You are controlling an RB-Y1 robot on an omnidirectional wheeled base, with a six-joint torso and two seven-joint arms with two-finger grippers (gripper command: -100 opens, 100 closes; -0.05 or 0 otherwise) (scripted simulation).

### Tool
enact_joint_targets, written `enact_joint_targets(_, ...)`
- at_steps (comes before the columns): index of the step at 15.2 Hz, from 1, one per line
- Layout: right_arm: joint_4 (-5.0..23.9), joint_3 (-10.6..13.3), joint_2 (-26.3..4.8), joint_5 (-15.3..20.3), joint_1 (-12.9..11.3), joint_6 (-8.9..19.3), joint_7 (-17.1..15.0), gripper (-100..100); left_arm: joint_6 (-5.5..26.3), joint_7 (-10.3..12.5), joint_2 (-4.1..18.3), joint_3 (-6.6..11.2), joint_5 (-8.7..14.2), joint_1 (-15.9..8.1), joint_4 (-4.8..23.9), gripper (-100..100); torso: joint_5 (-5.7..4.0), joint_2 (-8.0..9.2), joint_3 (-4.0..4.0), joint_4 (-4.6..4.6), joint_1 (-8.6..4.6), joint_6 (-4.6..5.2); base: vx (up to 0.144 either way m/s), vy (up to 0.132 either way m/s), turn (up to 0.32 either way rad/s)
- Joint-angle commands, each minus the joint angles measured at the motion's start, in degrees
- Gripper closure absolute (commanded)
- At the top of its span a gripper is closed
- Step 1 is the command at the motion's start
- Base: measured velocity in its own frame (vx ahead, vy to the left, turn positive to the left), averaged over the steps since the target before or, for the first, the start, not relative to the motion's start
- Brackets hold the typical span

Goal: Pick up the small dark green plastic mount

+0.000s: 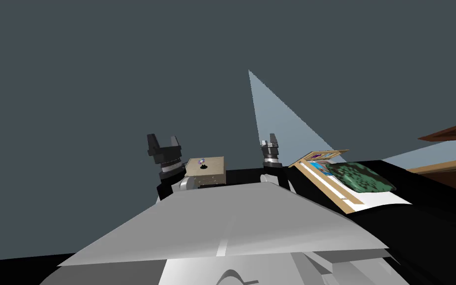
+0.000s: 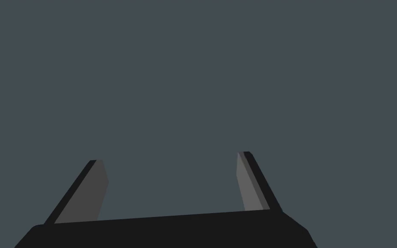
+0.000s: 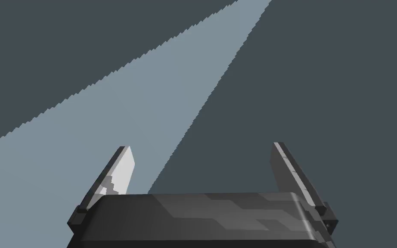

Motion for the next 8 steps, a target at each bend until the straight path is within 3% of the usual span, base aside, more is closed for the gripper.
enact_joint_targets(1,0.00,0.00,0.00,0.00,0.00,0.00,0.00,0,0.63,0.01,1.99,0.10,0.11,-0.41,0.87,-100,0.00,0.00,0.00,0.00,0.00,0.00,-0.002,0.003,-0.023)
enact_joint_targets(2,0.00,0.00,0.00,0.00,0.00,0.00,0.00,0,1.26,0.01,3.43,0.21,0.23,-0.83,1.75,-100,0.00,0.00,0.00,0.00,0.02,0.01,-0.007,0.010,-0.059)
enact_joint_targets(3,0.00,0.00,0.00,0.00,0.00,0.00,0.00,0,1.26,0.01,3.43,0.21,0.23,-0.83,1.75,-100,0.01,0.01,0.01,0.00,0.05,0.01,-0.008,0.016,-0.042)
enact_joint_targets(6,0.00,0.00,0.00,0.00,-0.01,0.00,0.00,0,4.35,0.04,7.72,0.72,0.79,-2.87,5.69,-100,0.03,0.02,0.01,0.00,0.13,0.02,-0.015,0.026,-0.104)
enact_joint_targets(8,0.00,0.00,0.00,0.00,0.00,0.00,0.00,0,5.74,0.05,9.02,0.95,1.04,-3.79,7.68,-100,0.04,0.06,0.03,0.01,0.17,0.00,-0.018,0.032,-0.008)
